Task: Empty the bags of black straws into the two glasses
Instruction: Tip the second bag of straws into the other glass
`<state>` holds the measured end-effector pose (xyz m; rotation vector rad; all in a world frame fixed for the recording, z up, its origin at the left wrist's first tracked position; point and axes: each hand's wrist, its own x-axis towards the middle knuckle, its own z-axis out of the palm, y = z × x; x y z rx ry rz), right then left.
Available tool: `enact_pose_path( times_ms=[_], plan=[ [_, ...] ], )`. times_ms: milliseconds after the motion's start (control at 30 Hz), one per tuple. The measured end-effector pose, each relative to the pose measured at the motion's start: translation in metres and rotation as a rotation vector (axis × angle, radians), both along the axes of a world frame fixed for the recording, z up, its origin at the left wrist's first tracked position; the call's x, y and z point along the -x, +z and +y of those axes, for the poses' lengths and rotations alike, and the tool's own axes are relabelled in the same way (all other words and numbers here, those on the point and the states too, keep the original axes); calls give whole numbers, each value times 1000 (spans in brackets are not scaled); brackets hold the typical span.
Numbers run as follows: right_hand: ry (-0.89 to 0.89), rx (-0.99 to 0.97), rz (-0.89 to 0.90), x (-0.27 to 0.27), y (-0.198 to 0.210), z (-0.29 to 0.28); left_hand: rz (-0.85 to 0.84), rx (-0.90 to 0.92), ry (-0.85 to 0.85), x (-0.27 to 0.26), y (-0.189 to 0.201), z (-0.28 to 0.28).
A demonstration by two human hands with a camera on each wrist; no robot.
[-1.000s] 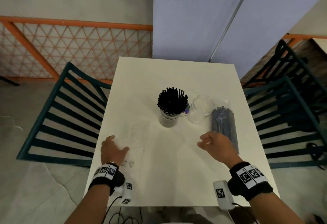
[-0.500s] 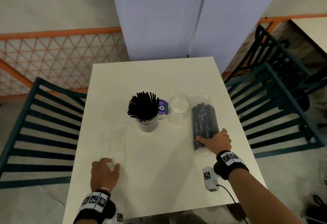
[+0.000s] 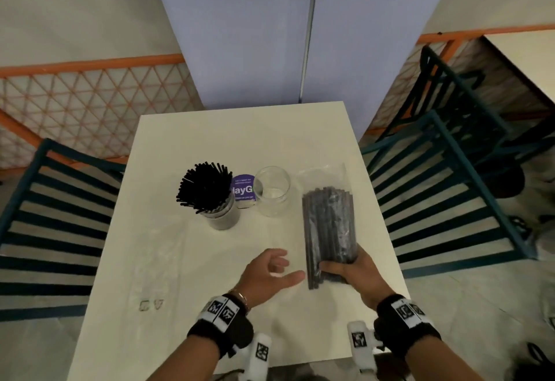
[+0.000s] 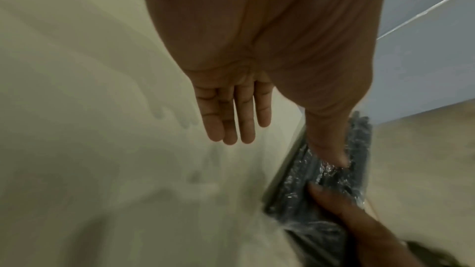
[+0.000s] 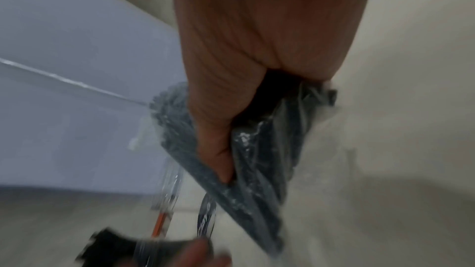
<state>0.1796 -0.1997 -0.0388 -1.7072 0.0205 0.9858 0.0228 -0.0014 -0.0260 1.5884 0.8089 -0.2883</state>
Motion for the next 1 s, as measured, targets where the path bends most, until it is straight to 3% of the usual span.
enact_pose_path(
  times_ms=[133,267,467,633,800,900,1000],
  plan=[
    [114,-59,-175,24,19,-14,-186,166,159,-46,24,-30],
    [249,-27,-267,29,38,-10,-298,234,389,-58,47,-45],
    [447,-175,-211,-4,91,-7,-393,464,394,-31,59,-23],
    [391,-372,-134,-27,114,27,-387,535,221,-4,66,-13],
    [399,-579,70,-34,127,60,-350,540,120,16,66,-6],
    [207,-521,-32,-36,134,61,-358,475,219,28,61,6],
    [86,-392,-286,-38,148,47,-328,369,332,39,53,22]
  ],
)
